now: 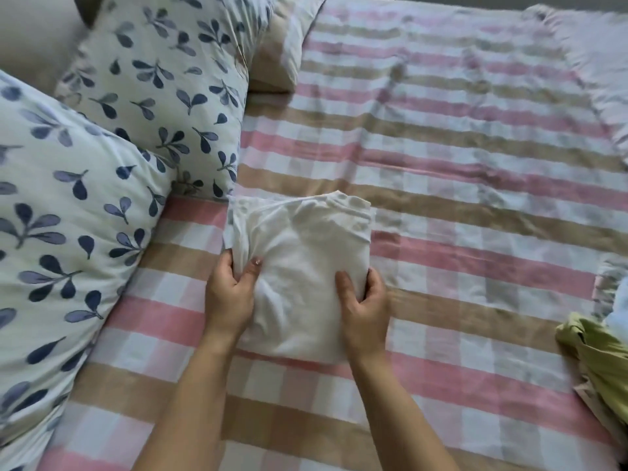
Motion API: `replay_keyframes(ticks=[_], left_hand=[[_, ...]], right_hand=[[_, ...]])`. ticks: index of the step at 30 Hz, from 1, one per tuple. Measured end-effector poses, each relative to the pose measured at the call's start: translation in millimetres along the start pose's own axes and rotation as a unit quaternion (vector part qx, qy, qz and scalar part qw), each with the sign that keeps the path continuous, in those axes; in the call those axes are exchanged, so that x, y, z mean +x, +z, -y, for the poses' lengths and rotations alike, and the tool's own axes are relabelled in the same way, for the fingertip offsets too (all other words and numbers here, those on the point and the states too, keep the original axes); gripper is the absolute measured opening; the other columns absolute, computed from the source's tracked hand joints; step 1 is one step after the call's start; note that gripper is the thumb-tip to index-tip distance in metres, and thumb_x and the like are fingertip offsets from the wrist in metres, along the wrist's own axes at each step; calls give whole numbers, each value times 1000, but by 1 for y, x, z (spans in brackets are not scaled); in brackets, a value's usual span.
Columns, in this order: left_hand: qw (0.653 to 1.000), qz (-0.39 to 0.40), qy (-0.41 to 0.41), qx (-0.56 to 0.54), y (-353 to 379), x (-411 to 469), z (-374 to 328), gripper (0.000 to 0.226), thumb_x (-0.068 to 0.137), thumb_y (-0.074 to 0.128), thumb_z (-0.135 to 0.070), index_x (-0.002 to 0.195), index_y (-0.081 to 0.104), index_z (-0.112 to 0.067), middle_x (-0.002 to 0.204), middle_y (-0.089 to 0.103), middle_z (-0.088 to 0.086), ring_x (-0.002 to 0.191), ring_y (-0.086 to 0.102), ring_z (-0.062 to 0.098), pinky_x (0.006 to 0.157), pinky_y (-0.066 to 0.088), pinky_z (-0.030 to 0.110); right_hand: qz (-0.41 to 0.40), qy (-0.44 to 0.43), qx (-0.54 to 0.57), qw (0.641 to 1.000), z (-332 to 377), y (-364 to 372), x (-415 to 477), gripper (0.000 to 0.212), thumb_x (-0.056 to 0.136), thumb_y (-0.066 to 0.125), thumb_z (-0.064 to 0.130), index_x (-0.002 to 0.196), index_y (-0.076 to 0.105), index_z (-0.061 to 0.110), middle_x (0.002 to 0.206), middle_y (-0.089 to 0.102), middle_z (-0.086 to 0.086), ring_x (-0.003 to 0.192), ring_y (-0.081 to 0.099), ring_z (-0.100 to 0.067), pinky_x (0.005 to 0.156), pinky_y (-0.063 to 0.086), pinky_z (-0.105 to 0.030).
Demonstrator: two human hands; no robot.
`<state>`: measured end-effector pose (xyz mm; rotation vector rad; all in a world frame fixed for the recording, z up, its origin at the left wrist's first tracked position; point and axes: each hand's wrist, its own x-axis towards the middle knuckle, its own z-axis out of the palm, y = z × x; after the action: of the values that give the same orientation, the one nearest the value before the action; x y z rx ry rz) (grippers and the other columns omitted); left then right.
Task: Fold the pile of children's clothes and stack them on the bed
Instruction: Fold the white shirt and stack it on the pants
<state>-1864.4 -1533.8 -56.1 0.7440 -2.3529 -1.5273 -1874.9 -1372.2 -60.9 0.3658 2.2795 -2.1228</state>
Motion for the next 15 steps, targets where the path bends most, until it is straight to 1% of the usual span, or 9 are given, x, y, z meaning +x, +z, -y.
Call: replay_keyframes(ticks=[2, 6, 9, 10, 11, 12, 13, 14, 15], left_hand=[[1000, -3, 1, 11, 8, 37, 5, 15, 91, 56, -22, 99, 56, -10, 90, 61, -3, 79, 55, 13, 59, 38, 17], [998, 0, -37, 55, 24, 77, 34, 21, 92, 55, -24, 99, 54, -4, 93, 60, 9, 87, 56, 27, 68, 35, 27], [988, -50, -61, 136, 29, 78, 44, 34, 90, 57, -19, 118, 49, 0, 112, 58, 18, 104, 54, 36, 77, 39, 33], [977, -81, -4, 200, 31, 74, 44, 39, 88, 58, -14, 123, 47, 1, 119, 55, 21, 107, 51, 37, 81, 40, 38], [957, -98, 88, 258, 34, 71, 43, 43, 86, 58, -8, 126, 47, 2, 122, 53, 23, 110, 50, 39, 86, 41, 42], [931, -94, 190, 296, 38, 69, 42, 45, 84, 56, -1, 128, 48, 2, 127, 52, 23, 115, 50, 39, 92, 41, 44], [902, -62, 276, 326, 44, 70, 42, 50, 82, 53, 2, 132, 47, -1, 133, 50, 20, 123, 47, 37, 100, 38, 46], [880, -6, 318, 353, 48, 72, 41, 54, 83, 50, 2, 136, 44, -7, 142, 44, 15, 132, 40, 33, 107, 30, 47], [868, 43, 316, 379, 51, 76, 41, 56, 88, 47, -4, 141, 36, -14, 149, 33, 8, 139, 28, 27, 111, 20, 47]], right_hand=[[8, 5, -21, 1000, -2, 23, 30, 6, 88, 61, 21, 93, 58, 19, 86, 64, 9, 79, 63, -9, 67, 49, -18], [12, 52, -77, 996, -27, 46, 63, 14, 91, 57, 26, 100, 56, 15, 90, 62, 6, 91, 62, -19, 76, 48, -29], [-18, 87, -110, 990, -41, 51, 67, 30, 90, 55, 19, 119, 50, 12, 113, 57, -4, 108, 55, -24, 86, 44, -32], [-46, 49, -143, 987, -43, 51, 66, 38, 89, 55, 15, 126, 46, 12, 122, 51, -7, 115, 49, -24, 92, 41, -33], [-68, -26, -200, 977, -43, 52, 65, 45, 88, 54, 10, 131, 43, 12, 131, 45, -9, 123, 41, -23, 99, 34, -32], [-69, -111, -274, 953, -44, 54, 65, 50, 87, 53, 9, 135, 40, 13, 139, 38, -10, 132, 31, -21, 106, 26, -30], [-46, -181, -346, 920, -44, 57, 67, 54, 89, 51, 11, 140, 36, 15, 148, 30, -8, 140, 18, -19, 112, 13, -28], [-2, -224, -405, 887, -45, 60, 72, 57, 92, 47, 17, 145, 27, 19, 154, 18, -5, 143, 4, -16, 114, -2, -28], [45, -234, -452, 860, -47, 63, 78, 57, 96, 40, 24, 148, 15, 23, 157, 5, -1, 143, -7, -15, 112, -17, -28]])
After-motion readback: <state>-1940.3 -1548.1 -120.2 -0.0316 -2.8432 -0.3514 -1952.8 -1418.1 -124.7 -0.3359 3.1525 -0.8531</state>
